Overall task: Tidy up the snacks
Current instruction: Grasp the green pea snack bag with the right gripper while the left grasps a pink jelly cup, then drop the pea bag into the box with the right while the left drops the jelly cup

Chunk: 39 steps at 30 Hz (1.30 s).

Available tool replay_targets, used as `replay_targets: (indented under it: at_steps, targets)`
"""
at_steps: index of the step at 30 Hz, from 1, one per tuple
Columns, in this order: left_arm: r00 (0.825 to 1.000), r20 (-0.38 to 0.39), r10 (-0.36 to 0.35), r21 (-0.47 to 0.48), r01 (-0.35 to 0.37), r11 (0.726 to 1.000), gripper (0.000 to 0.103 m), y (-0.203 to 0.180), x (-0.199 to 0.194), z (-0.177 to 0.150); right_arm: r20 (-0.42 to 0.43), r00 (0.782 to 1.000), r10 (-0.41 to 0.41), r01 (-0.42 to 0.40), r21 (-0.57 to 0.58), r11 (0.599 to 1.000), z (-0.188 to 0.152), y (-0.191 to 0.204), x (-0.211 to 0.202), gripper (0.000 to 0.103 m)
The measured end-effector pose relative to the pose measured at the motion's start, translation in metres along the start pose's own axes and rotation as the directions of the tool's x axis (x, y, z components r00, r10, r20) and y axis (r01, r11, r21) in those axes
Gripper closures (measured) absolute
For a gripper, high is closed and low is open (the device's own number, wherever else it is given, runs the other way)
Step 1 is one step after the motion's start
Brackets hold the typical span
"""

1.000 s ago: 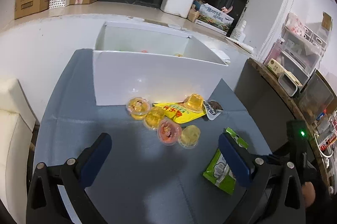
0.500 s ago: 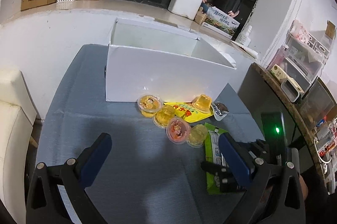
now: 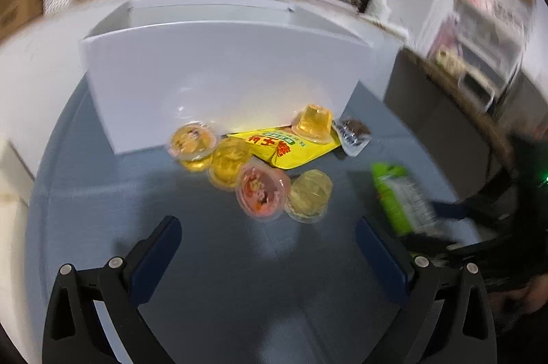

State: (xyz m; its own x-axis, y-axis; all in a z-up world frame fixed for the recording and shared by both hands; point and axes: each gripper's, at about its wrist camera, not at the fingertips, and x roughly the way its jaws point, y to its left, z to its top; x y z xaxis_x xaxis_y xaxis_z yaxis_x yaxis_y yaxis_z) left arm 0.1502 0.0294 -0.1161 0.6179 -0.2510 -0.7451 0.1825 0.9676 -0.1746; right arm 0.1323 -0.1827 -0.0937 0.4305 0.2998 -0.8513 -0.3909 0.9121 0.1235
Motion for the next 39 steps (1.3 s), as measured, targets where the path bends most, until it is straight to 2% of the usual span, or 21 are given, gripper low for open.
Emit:
replay_targets:
  at_steps: [2, 3, 7, 10, 12, 13, 14, 15, 18, 21, 25, 29, 32, 35, 39]
  targets:
    - [1.0, -0.011, 0.022, 0.02, -0.021, 1.0, 0.0, 0.0, 0.01, 0.004, 0.005, 1.0, 0.009, -0.009, 0.011, 1.0, -0.002, -0.003, -0.004, 0.033]
    - [1.0, -0.014, 0.008, 0.009, -0.008, 1.0, 0.0, 0.003, 0.013, 0.007, 0.01, 1.0, 0.022, -0.022, 0.019, 1.0, -0.005, -0.006, -0.008, 0.033]
    - [0.999, -0.011, 0.036, -0.039, -0.036, 0.999, 0.0, 0.017, 0.021, 0.012, 0.03, 0.998, 0.054, -0.055, 0.024, 0.998, -0.008, -0.012, -0.011, 0.033]
    - [0.997, -0.046, 0.063, -0.055, -0.065, 0.996, 0.008, 0.02, 0.036, 0.015, 0.025, 0.997, 0.073, -0.073, 0.028, 0.997, -0.008, -0.013, -0.003, 0.033]
    - [0.998, -0.056, 0.033, -0.074, -0.037, 0.997, 0.018, 0.018, 0.044, 0.014, 0.02, 0.996, 0.082, -0.083, 0.025, 0.996, -0.004, -0.009, 0.008, 0.033]
    - [0.998, -0.048, 0.04, -0.068, -0.043, 0.997, 0.022, 0.015, 0.046, 0.014, 0.02, 0.996, 0.084, -0.085, 0.025, 0.996, -0.004, -0.008, 0.008, 0.033]
    - [0.998, -0.047, 0.047, -0.052, -0.05, 0.997, 0.04, 0.009, 0.048, 0.015, 0.021, 0.996, 0.086, -0.087, 0.025, 0.996, -0.005, -0.007, 0.009, 0.033]
    - [0.998, -0.048, 0.039, -0.038, -0.041, 0.998, 0.053, 0.003, 0.049, 0.016, 0.019, 0.996, 0.089, -0.09, 0.023, 0.996, -0.005, -0.007, 0.009, 0.033]
    - [0.999, -0.05, 0.018, -0.025, -0.019, 1.0, 0.054, -0.005, 0.049, 0.016, 0.018, 0.995, 0.093, -0.094, 0.025, 0.995, -0.005, -0.007, 0.01, 0.033]
    - [0.999, -0.038, -0.013, -0.049, 0.011, 0.999, 0.054, -0.004, 0.042, 0.014, 0.025, 0.995, 0.101, -0.101, 0.025, 0.995, -0.005, -0.008, 0.007, 0.033]
    - [0.999, 0.004, -0.036, -0.055, 0.036, 0.998, 0.054, -0.005, 0.014, 0.009, 0.039, 0.993, 0.113, -0.113, 0.02, 0.993, -0.003, -0.008, 0.002, 0.033]
    - [0.996, 0.071, -0.045, -0.042, 0.048, 0.998, 0.054, -0.002, -0.019, 0.018, 0.074, 0.988, 0.132, -0.133, 0.008, 0.991, 0.006, -0.007, -0.01, 0.033]
    - [0.988, 0.143, -0.052, -0.034, 0.057, 0.998, 0.054, 0.003, -0.049, 0.043, 0.128, 0.98, 0.152, -0.153, -0.008, 0.988, 0.027, -0.006, -0.026, 0.033]
    - [0.978, 0.204, -0.03, -0.017, 0.034, 0.999, 0.054, 0.009, -0.068, 0.075, 0.185, 0.966, 0.182, -0.177, -0.041, 0.983, 0.059, -0.001, -0.044, 0.033]
    - [0.97, 0.241, -0.009, -0.026, 0.016, 1.0, 0.054, 0.026, -0.071, 0.119, 0.249, 0.952, 0.177, -0.155, -0.108, 0.982, 0.116, 0.009, -0.06, 0.033]
